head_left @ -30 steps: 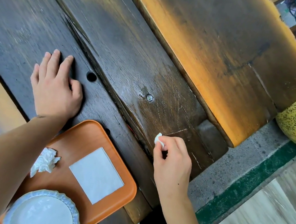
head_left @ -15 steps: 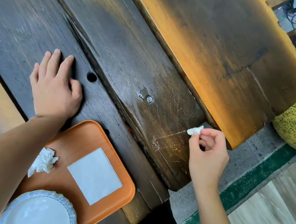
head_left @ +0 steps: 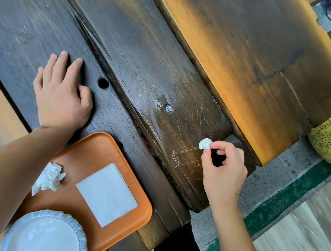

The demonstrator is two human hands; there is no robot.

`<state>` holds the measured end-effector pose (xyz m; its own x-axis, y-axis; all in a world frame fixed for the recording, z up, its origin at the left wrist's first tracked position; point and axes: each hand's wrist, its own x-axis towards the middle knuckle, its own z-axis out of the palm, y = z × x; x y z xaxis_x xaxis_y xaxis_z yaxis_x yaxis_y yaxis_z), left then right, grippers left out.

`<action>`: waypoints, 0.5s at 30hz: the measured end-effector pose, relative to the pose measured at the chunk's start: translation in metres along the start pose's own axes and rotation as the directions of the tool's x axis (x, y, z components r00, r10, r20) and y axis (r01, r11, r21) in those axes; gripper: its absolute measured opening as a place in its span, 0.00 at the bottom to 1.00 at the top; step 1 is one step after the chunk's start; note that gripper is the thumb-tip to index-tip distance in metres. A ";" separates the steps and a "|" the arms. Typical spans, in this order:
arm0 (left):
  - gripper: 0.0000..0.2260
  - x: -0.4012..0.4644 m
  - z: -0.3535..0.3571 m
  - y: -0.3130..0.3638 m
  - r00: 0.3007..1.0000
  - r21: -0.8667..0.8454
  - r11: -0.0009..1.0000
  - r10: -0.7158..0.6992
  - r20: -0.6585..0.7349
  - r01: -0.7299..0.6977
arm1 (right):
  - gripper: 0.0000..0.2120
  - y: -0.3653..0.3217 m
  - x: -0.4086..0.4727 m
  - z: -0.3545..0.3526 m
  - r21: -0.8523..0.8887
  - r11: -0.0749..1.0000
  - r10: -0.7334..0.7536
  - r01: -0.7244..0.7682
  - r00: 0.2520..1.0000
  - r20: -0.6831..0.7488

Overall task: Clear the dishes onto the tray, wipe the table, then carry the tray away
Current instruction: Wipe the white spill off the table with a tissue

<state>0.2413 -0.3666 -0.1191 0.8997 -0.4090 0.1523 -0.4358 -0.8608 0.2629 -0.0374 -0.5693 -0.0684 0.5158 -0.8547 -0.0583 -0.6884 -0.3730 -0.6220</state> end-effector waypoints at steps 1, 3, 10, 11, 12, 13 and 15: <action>0.26 0.000 0.000 0.000 1.000 0.000 1.000 0.001 0.001 -0.001 | 0.08 -0.001 0.000 0.001 -0.007 0.999 -0.036 0.036 0.999 0.015; 0.26 0.000 0.000 0.000 1.000 -0.001 1.000 0.001 0.002 -0.001 | 0.08 -0.003 -0.001 0.004 -0.021 0.995 -0.099 0.100 0.994 0.050; 0.26 0.001 0.000 -0.001 1.000 -0.001 1.000 -0.002 -0.005 0.001 | 0.08 -0.004 -0.004 0.008 -0.021 0.974 -0.217 0.224 0.962 0.164; 0.26 0.001 0.000 -0.001 1.000 -0.001 1.000 -0.002 -0.007 0.002 | 0.08 -0.004 -0.004 0.008 -0.022 0.971 -0.229 0.237 0.957 0.179; 0.26 0.001 0.000 -0.001 1.000 -0.001 1.000 -0.002 -0.008 0.002 | 0.08 -0.003 -0.004 0.007 -0.024 0.969 -0.238 0.247 0.952 0.192; 0.26 0.000 0.000 -0.001 1.000 -0.002 1.000 -0.003 -0.008 0.003 | 0.08 -0.002 -0.004 0.006 -0.028 0.966 -0.247 0.258 0.949 0.198; 0.25 0.001 0.000 0.000 1.000 -0.003 1.000 -0.007 -0.005 0.007 | 0.05 -0.001 -0.001 0.003 -0.042 0.954 -0.283 0.296 0.939 0.198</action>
<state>0.2417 -0.3669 -0.1186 0.9025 -0.4019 0.1549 -0.4298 -0.8627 0.2663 -0.0357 -0.5674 -0.0699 0.7797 -0.6253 -0.0335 -0.5257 -0.6245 -0.5777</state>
